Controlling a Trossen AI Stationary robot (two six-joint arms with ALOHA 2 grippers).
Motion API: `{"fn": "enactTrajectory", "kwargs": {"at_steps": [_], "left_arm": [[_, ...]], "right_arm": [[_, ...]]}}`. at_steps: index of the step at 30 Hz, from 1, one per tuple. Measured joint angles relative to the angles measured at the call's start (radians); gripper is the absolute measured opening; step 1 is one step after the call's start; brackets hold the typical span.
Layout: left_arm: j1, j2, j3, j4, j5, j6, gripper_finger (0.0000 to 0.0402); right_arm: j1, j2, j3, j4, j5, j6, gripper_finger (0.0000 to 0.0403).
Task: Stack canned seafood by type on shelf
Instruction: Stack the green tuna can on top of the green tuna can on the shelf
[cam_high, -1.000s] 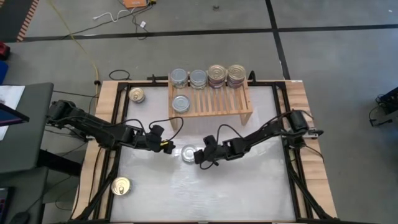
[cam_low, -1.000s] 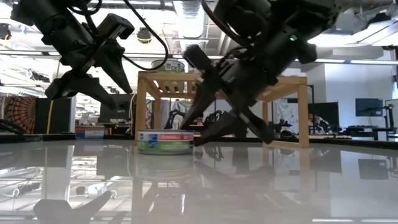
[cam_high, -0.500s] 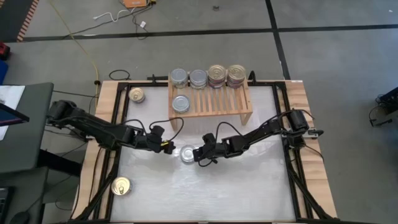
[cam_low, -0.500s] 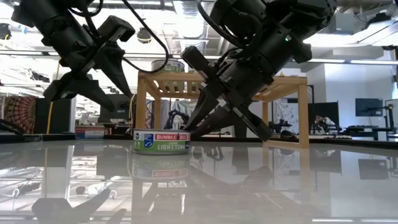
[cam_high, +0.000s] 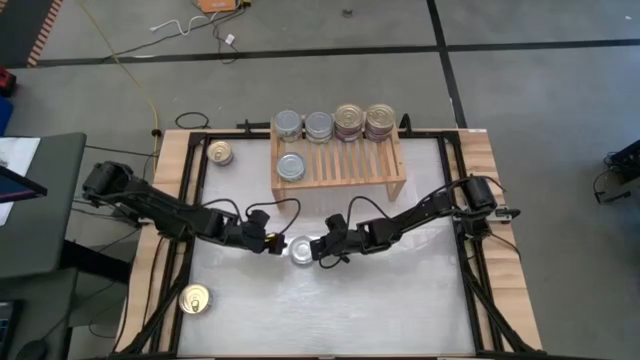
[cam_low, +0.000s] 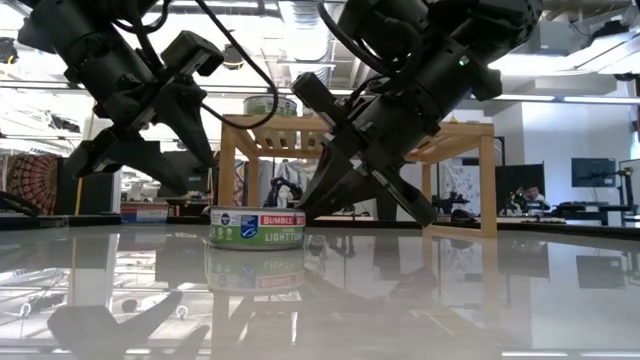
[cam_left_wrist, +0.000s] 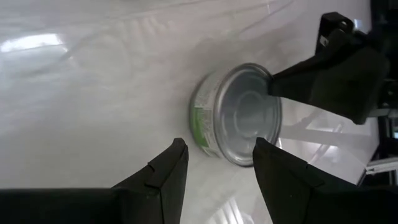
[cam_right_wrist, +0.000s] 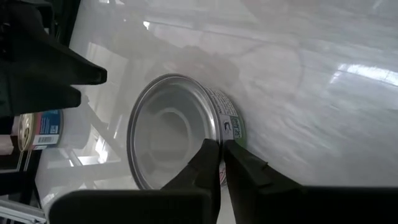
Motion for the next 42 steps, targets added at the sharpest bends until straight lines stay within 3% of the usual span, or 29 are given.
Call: {"fn": "enactTrajectory", "kwargs": {"at_steps": [7, 17, 42], "left_arm": [[-0.011, 0.034, 0.000, 0.018, -0.024, -0.017, 0.0172], [-0.014, 0.176, 0.000, 0.229, -0.001, -0.042, 0.0172], [-0.016, 0.184, 0.000, 0.264, 0.050, -0.104, 0.0172]], "right_arm": [[0.003, 0.000, 0.000, -0.009, 0.001, -0.022, 0.0050], [0.011, -0.001, 0.001, -0.026, 0.002, -0.026, 0.0021], [0.015, 0.000, 0.000, -0.038, 0.000, -0.042, 0.0022]]}}
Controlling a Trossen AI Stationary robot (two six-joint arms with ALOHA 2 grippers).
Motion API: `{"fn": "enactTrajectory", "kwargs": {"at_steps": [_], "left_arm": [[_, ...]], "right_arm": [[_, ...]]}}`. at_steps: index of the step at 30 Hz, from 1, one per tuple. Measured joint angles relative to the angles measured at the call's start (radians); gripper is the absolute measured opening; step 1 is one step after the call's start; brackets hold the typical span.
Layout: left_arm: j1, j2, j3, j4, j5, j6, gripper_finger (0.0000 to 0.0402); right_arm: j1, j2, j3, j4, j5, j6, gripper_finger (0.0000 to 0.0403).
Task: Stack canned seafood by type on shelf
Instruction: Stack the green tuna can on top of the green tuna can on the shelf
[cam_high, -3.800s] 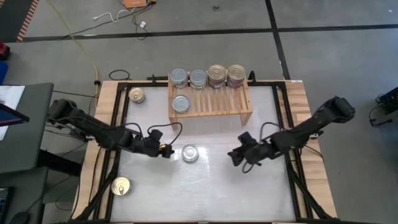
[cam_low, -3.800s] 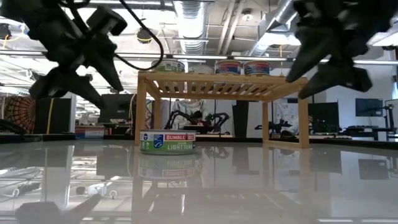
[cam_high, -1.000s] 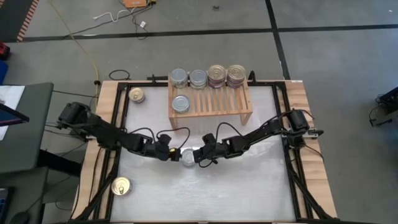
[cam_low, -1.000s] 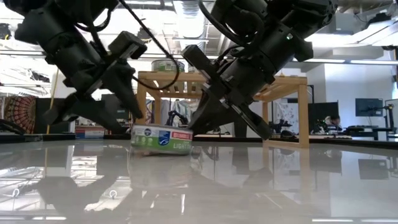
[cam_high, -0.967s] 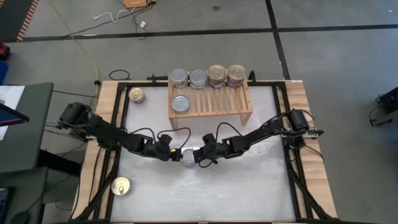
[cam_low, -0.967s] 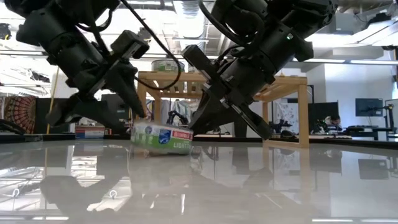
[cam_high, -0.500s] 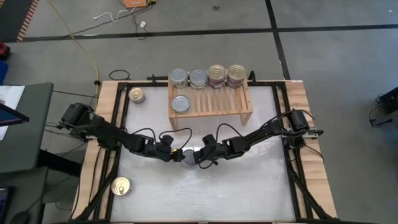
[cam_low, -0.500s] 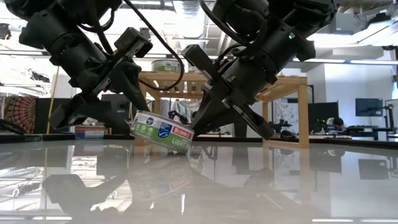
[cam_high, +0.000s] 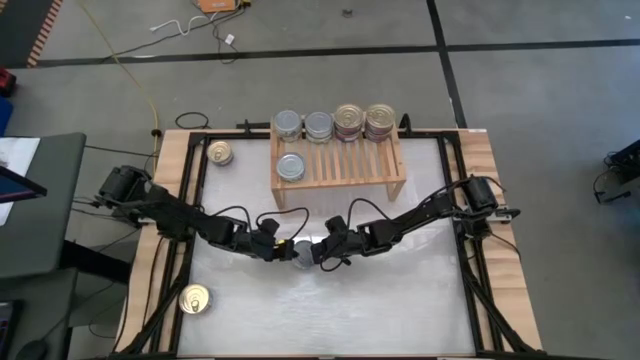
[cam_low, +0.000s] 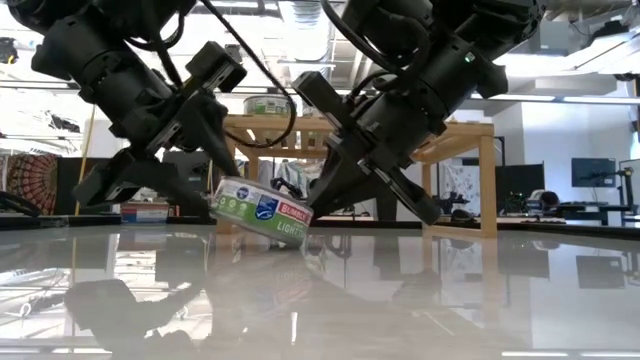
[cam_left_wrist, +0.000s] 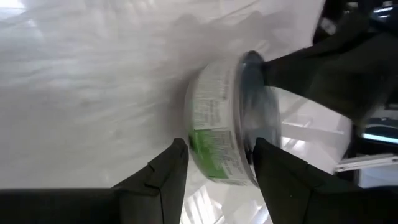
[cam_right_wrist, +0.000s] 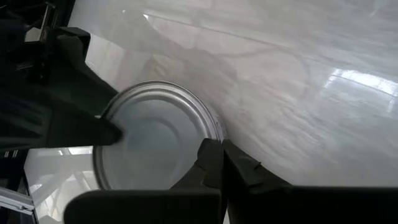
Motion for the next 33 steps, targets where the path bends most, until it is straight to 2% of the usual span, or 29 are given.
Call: {"fn": "enactTrajectory", "kwargs": {"at_steps": [4, 16, 26, 33], "left_arm": [[0.000, -0.001, -0.013, 0.093, -0.002, 0.031, 0.0172], [0.000, 0.000, -0.014, 0.115, -0.018, -0.023, 0.0172], [0.000, 0.000, -0.014, 0.113, -0.091, -0.162, 0.0172], [-0.001, 0.000, -0.014, 0.143, -0.107, -0.211, 0.0172]], "right_arm": [[0.000, 0.000, 0.000, -0.015, 0.001, 0.000, 0.0022], [0.003, 0.000, -0.001, -0.013, 0.003, -0.008, 0.0022], [0.048, 0.003, -0.002, -0.005, 0.150, -0.047, 0.0022], [0.050, 0.003, -0.002, 0.027, 0.161, -0.113, 0.0022]]}}
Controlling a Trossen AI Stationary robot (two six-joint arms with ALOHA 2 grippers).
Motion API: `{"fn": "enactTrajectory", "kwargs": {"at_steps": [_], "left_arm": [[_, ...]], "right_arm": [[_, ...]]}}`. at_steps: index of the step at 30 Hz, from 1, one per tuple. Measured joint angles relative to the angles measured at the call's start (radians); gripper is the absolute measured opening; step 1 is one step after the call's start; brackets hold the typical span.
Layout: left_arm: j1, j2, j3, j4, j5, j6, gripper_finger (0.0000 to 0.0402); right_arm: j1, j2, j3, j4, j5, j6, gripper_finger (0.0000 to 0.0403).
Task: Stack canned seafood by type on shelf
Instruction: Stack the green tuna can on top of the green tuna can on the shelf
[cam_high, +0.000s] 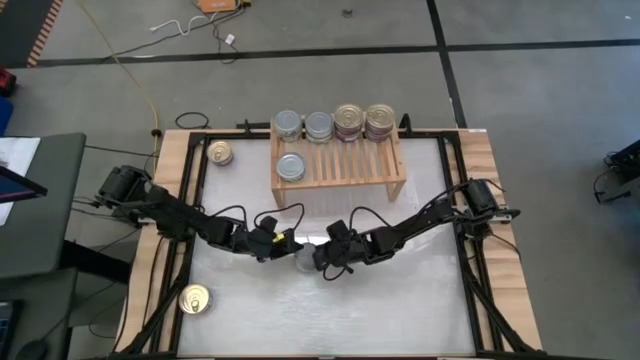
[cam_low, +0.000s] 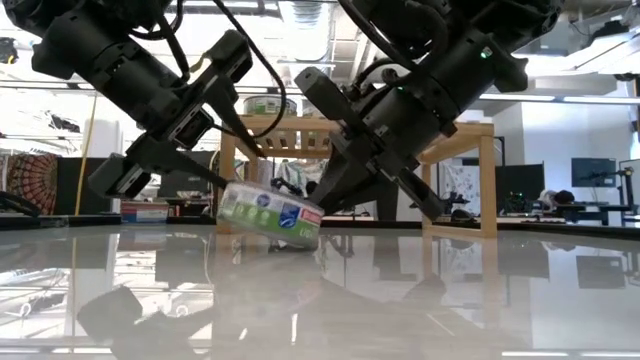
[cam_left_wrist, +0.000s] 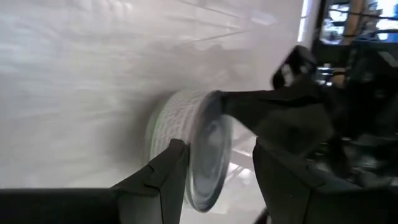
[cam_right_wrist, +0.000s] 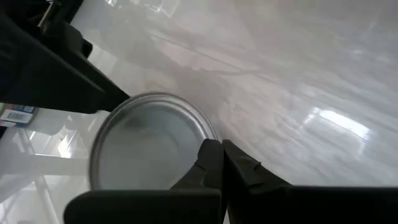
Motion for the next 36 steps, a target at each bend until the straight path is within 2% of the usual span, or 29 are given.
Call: {"fn": "enactTrajectory", "kwargs": {"at_steps": [6, 11, 15, 17, 21, 25, 33, 36], "left_arm": [[-0.001, 0.000, 0.002, -0.005, -0.009, 0.022, 0.0172], [-0.016, 0.000, 0.002, -0.069, 0.048, -0.048, 0.0172], [-0.069, 0.000, 0.002, -0.077, 0.081, -0.111, 0.0172], [-0.110, 0.000, 0.002, -0.092, 0.060, -0.174, 0.0172], [-0.197, 0.000, 0.002, -0.137, -0.055, -0.323, 0.0172], [-0.233, 0.012, 0.002, -0.143, -0.146, -0.406, 0.0172], [-0.228, 0.205, 0.035, 0.085, -0.186, -0.422, 0.0172], [-0.227, 0.255, 0.045, 0.194, -0.233, -0.436, 0.0172]], "right_arm": [[0.005, -0.001, 0.001, -0.028, -0.001, -0.002, 0.0022], [0.017, -0.001, 0.002, -0.026, 0.000, -0.023, 0.0022], [0.021, -0.002, 0.002, -0.028, -0.001, -0.026, 0.0022], [0.023, -0.002, 0.002, -0.029, -0.001, -0.027, 0.0022], [0.023, -0.003, 0.002, -0.029, -0.003, -0.029, 0.0022], [0.022, -0.003, 0.002, -0.030, -0.004, -0.029, 0.0022], [0.022, -0.003, 0.002, -0.035, -0.006, -0.041, 0.0022], [0.022, -0.006, 0.002, -0.040, -0.016, -0.042, 0.0022]]}}
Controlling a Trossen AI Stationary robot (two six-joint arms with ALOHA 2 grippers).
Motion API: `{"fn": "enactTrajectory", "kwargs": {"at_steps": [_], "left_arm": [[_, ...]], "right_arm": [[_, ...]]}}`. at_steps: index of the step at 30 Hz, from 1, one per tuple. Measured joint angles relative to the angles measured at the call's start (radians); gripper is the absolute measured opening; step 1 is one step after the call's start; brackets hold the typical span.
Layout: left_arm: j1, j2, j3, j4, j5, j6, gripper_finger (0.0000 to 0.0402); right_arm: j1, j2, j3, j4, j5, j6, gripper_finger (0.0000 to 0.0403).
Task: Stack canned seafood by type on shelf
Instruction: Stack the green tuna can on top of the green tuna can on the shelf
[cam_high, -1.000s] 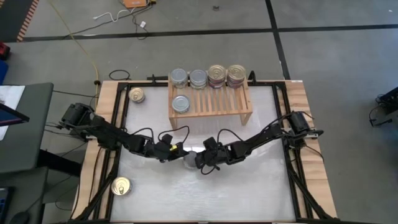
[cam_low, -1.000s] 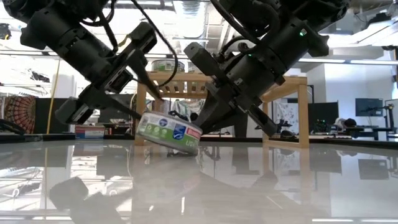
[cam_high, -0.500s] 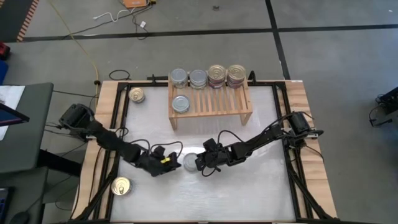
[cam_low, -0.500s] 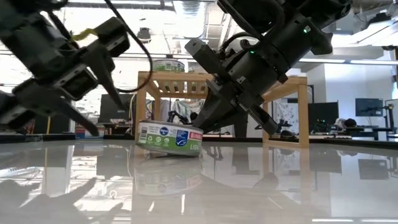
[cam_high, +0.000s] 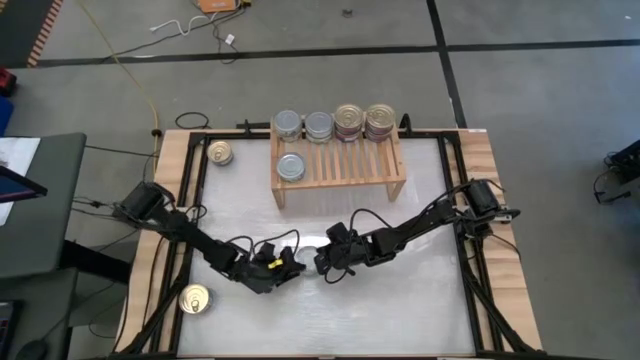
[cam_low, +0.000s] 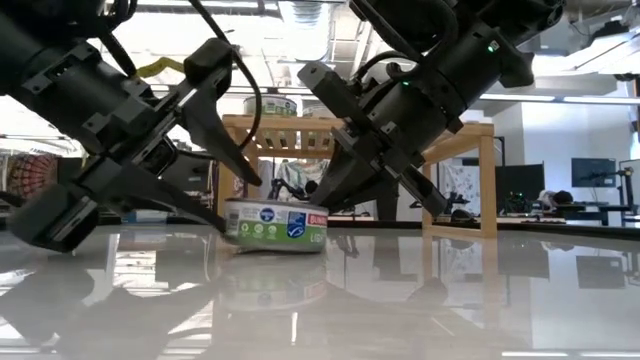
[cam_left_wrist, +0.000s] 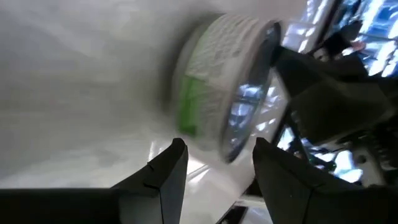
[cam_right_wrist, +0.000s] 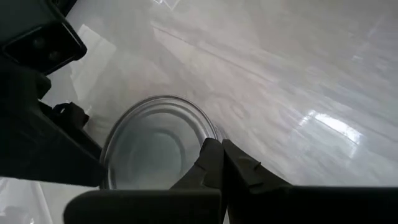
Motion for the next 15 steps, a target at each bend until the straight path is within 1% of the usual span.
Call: {"fn": "enactTrajectory", "kwargs": {"at_steps": [3, 8, 11, 15], "left_arm": [[-0.001, 0.010, 0.000, 0.021, -0.029, 0.001, 0.0172], [-0.002, 0.011, 0.000, 0.018, -0.034, 0.015, 0.0172], [-0.001, 0.011, 0.000, 0.008, -0.041, 0.018, 0.0172], [-0.001, 0.012, -0.002, -0.003, -0.083, 0.021, 0.0172]], "right_arm": [[0.002, 0.000, 0.000, 0.002, -0.019, 0.000, 0.0022], [0.010, -0.003, 0.001, -0.022, -0.042, 0.000, 0.0022], [0.013, -0.022, 0.001, -0.055, -0.064, -0.008, 0.0022], [0.017, -0.073, -0.003, -0.133, -0.094, -0.030, 0.0022]]}}
